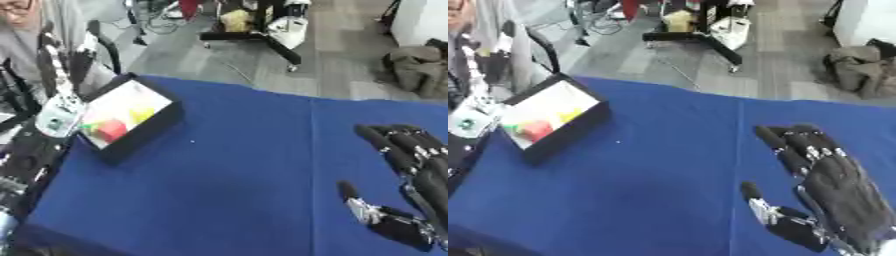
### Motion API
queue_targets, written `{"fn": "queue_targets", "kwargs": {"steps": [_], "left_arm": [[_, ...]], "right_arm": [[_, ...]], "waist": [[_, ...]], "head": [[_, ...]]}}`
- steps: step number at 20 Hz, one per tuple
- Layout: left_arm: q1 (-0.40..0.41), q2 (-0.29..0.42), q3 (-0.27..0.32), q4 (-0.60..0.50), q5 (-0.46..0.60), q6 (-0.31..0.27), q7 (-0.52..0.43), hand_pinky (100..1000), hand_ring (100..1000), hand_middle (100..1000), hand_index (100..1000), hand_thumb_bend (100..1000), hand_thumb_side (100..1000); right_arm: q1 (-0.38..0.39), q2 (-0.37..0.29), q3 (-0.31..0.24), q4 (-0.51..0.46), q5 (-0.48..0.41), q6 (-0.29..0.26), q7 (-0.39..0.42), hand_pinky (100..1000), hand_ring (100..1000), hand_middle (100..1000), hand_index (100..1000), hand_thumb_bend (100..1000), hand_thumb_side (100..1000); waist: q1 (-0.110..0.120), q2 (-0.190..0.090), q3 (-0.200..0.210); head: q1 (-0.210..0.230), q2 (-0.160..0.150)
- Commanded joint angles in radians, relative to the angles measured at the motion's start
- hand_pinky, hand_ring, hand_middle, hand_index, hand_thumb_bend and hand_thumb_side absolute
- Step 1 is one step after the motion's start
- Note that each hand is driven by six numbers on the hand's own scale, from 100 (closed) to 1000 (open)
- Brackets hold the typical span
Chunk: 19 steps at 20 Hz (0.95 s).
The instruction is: Pick up the objects with one hand, pass them to the other hand, and then place them into the box on the other side of the table.
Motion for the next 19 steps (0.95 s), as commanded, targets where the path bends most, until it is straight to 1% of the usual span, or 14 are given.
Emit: {"fn": "queue_targets", "kwargs": {"steps": [1,3,5,6,7,9,11,12,15,19], "left_arm": [[0.046,-0.041,0.035,-0.262,-0.03,-0.024,-0.087,747,840,907,930,629,722],[0.096,-0.125,0.038,-0.36,-0.067,-0.023,-0.145,743,831,897,898,580,717],[0.132,-0.212,0.037,-0.41,-0.107,-0.013,-0.185,741,830,898,897,552,720],[0.146,-0.253,0.033,-0.424,-0.124,-0.01,-0.199,741,832,902,901,533,723],[0.158,-0.293,0.03,-0.431,-0.141,-0.009,-0.208,741,832,902,902,532,723],[0.179,-0.353,0.014,-0.434,-0.158,-0.012,-0.22,735,825,898,898,501,724],[0.197,-0.403,-0.011,-0.416,-0.149,-0.01,-0.225,723,804,874,885,476,730],[0.207,-0.428,-0.025,-0.401,-0.14,-0.006,-0.224,713,785,853,873,459,736],[0.23,-0.493,-0.07,-0.355,-0.119,0.001,-0.224,707,778,851,871,437,746],[0.228,-0.524,-0.098,-0.319,-0.113,0.0,-0.229,703,771,847,868,417,748]], "right_arm": [[0.017,-0.009,-0.082,-0.019,-0.145,0.039,-0.033,843,790,754,897,169,446],[0.046,0.002,-0.136,-0.029,-0.248,0.068,-0.054,838,788,755,891,152,461],[0.069,0.016,-0.173,-0.038,-0.341,0.086,-0.059,832,781,750,884,135,477],[0.079,0.025,-0.186,-0.04,-0.39,0.094,-0.059,826,773,740,876,124,492],[0.089,0.035,-0.197,-0.038,-0.444,0.103,-0.061,825,772,739,875,123,493],[0.106,0.049,-0.212,-0.03,-0.532,0.113,-0.062,819,762,730,869,117,505],[0.127,0.056,-0.22,-0.018,-0.584,0.116,-0.06,816,758,726,867,113,513],[0.137,0.057,-0.221,-0.012,-0.599,0.114,-0.056,812,753,721,865,110,517],[0.159,0.064,-0.222,0.001,-0.632,0.11,-0.059,802,737,698,855,100,522],[0.175,0.056,-0.213,0.011,-0.659,0.107,-0.056,797,728,680,850,100,526]], "waist": [[-0.002,-0.018,0.005],[-0.007,-0.02,0.008],[-0.011,-0.018,0.009],[-0.012,-0.016,0.009],[-0.013,-0.013,0.01],[-0.017,-0.008,0.011],[-0.019,-0.003,0.011],[-0.018,0.0,0.01],[-0.012,0.014,0.006],[-0.012,0.033,0.007]], "head": [[-0.074,0.04],[-0.137,0.069],[-0.183,0.078],[-0.197,0.08],[-0.207,0.08],[-0.222,0.081],[-0.231,0.081],[-0.232,0.081],[-0.232,0.081],[-0.224,0.081]]}}
